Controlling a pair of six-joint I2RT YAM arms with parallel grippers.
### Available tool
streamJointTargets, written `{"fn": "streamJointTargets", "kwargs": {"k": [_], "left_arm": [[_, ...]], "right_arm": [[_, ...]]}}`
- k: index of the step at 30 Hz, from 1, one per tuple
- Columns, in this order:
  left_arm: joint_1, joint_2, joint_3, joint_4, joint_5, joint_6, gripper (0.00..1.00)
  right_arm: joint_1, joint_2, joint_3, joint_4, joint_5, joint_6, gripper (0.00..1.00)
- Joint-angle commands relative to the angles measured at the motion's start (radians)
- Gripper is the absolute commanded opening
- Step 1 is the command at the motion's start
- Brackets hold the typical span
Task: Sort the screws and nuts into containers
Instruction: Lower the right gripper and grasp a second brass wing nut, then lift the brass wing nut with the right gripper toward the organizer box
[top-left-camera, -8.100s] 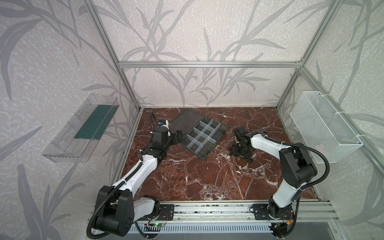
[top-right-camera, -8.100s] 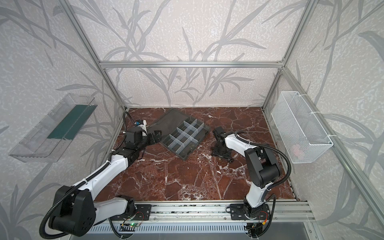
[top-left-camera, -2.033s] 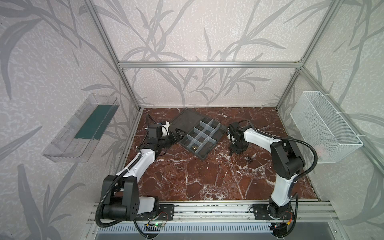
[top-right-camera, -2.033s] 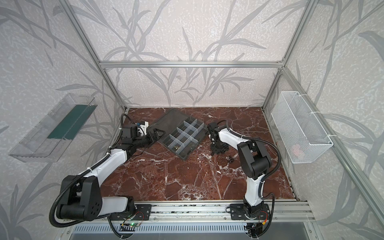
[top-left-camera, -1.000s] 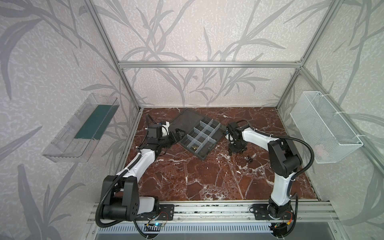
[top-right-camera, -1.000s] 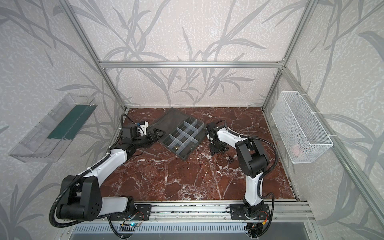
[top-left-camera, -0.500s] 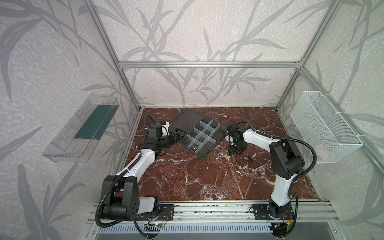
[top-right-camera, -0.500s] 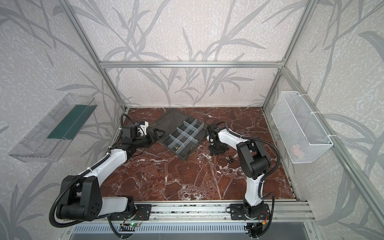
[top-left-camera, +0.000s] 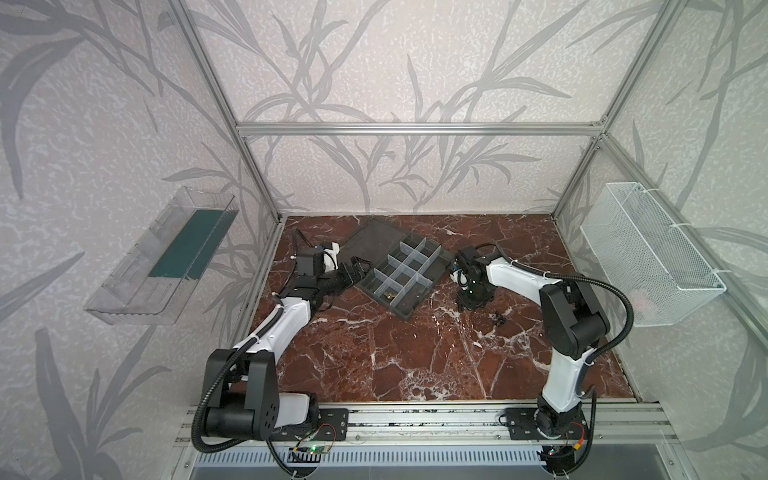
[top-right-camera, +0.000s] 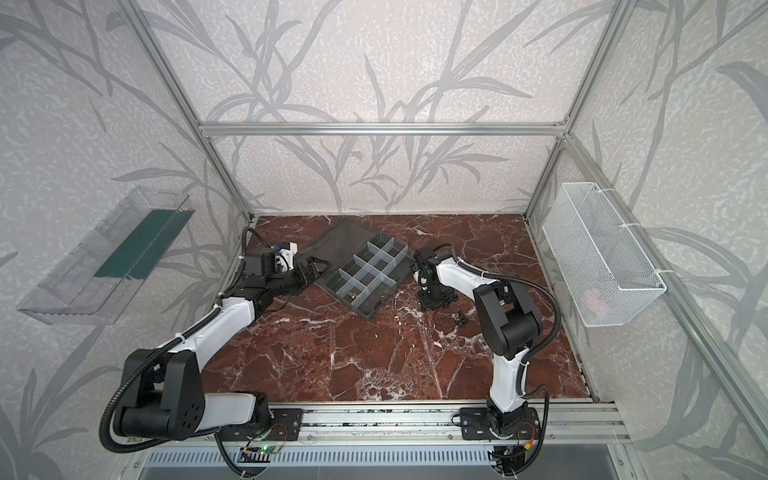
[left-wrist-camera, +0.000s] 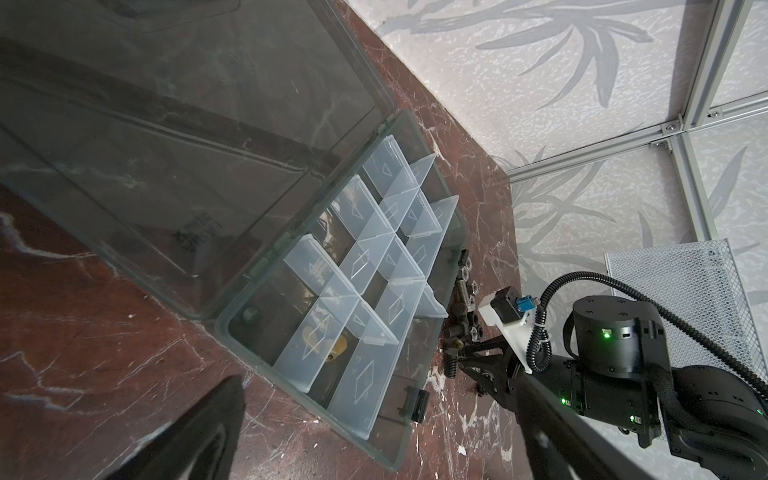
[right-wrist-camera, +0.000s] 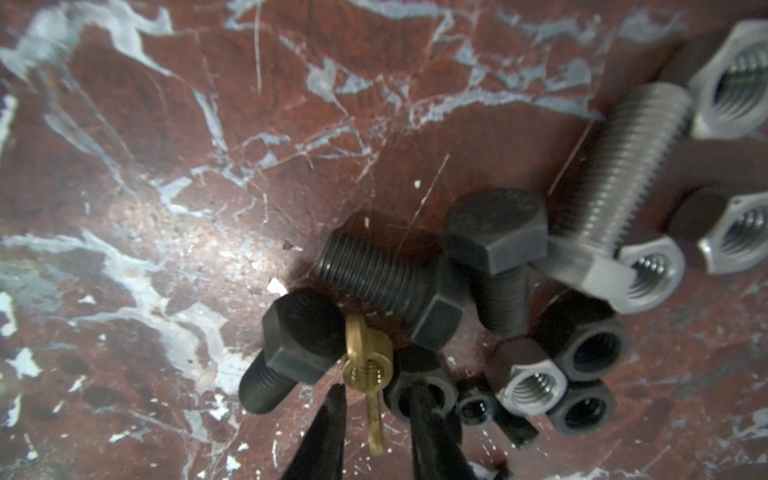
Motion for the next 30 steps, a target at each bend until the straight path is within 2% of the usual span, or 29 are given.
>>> {"fn": "streamJointTargets", "kwargs": {"k": [1, 15, 22, 30], "left_arm": [[-0.005, 0.008, 0.011, 0.018, 0.015, -0.008, 0.99], [-0.005, 0.018, 0.002, 0.038, 0.026, -0.012, 0.99], [-0.004, 0.016, 0.003, 0.035, 0.027, -0.01, 0.99], [-0.005, 0.016, 0.0, 0.035, 0.027, -0.01, 0.99]], "right_arm": [[0.008, -0.012, -0.043, -0.08, -0.043, 0.01, 0.27], [0.009, -0.007, -0.041, -0.061, -0.006, 0.028, 0.23], [0.008, -0.074, -0.027, -0.058, 0.068, 0.043, 0.31], [0.01, -0.139, -0.013, -0.069, 0.044, 0.039, 0.39]]}}
